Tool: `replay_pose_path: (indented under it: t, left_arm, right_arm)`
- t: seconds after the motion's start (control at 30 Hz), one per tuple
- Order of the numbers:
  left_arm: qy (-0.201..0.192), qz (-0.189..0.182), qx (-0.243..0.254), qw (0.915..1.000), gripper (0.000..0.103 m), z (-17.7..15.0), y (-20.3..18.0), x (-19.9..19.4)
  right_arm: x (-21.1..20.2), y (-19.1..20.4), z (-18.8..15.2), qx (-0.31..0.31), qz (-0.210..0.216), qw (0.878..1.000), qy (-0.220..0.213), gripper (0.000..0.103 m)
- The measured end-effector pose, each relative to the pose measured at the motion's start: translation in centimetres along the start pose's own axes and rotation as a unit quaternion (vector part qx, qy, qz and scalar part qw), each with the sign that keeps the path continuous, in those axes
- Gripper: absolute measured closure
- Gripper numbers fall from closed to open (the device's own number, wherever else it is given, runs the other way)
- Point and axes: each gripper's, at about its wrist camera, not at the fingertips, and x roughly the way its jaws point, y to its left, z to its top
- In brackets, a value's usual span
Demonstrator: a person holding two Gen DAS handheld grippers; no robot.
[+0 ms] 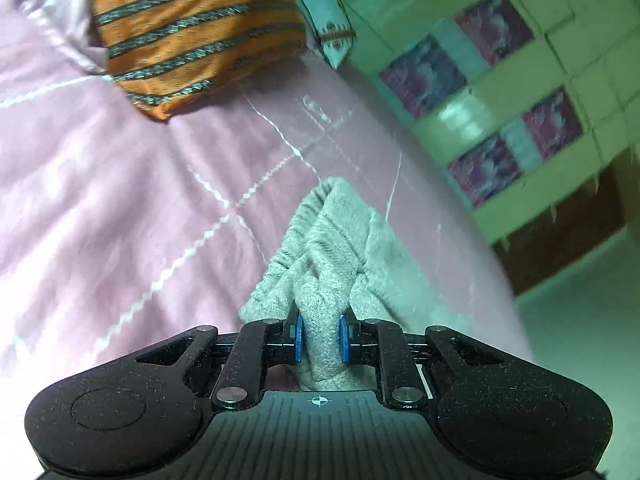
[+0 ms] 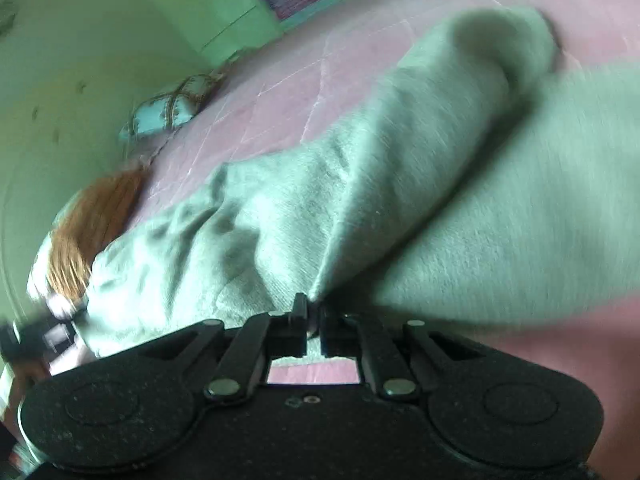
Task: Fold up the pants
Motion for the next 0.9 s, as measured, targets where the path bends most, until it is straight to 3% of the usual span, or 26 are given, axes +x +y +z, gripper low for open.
replay_pose_path:
  t: [0.03,0.13,0.27,0.33,0.4,0.43,0.47,0.53,0.6,0.67,0.83,0.9]
  left_arm:
    - [-0.003,0.002,0.005,1.0,0.085,-0.1,-0.3,0.0]
    - [-0.006,0.013,0.014,0.9998,0.085,0.1,-1.0,0.5]
    - [-0.02,0.018,0.045,0.9986,0.085,1.1,-2.3,0.3]
    - [-0.053,-0.003,0.066,0.9964,0.085,1.8,-3.3,-1.1]
    - [-0.05,0.019,0.083,0.9952,0.085,1.8,-3.1,-1.0]
    - [-0.022,0.053,0.089,0.9944,0.085,1.7,-2.7,0.0]
    - [-0.006,0.07,0.095,0.9931,0.085,1.2,-2.1,0.7]
    - [-0.019,0.061,0.084,0.9945,0.084,0.7,-1.8,0.2]
    - [-0.032,0.066,0.085,0.9937,0.08,0.4,-2.7,-0.9]
    - [-0.047,0.097,0.122,0.9868,0.076,-0.5,-4.5,-2.5]
    - [-0.071,0.136,0.18,0.9716,0.075,-4.4,-9.6,-5.4]
    - [-0.074,0.144,0.208,0.9648,0.066,-6.6,-12.2,-5.0]
  right_arm:
    - [-0.2,0.0,0.0,0.007,0.002,1.0,-0.008,0.1]
    - [-0.4,0.5,-0.2,0.002,-0.002,1.0,-0.012,0.088]
    - [0.5,1.6,0.9,-0.009,-0.025,1.0,-0.004,0.103]
    - [-1.5,2.2,2.5,-0.024,0.003,0.999,-0.039,0.103]
    - [-2.6,3.5,2.2,-0.047,0.013,0.997,-0.058,0.103]
    - [-2.5,3.4,1.7,-0.051,0.01,0.997,-0.059,0.103]
    - [-1.6,3.0,1.1,-0.052,-0.004,0.998,-0.038,0.103]
    - [0.8,1.2,0.2,-0.035,-0.036,0.999,0.013,0.103]
    - [0.1,0.5,0.2,-0.005,-0.016,1.0,-0.001,0.102]
    - [-1.7,1.0,0.1,-0.018,-0.024,0.999,-0.031,0.085]
    - [-5.4,1.6,0.6,-0.067,-0.062,0.992,-0.087,0.085]
    - [-6.0,2.2,1.5,-0.094,-0.067,0.987,-0.107,0.085]
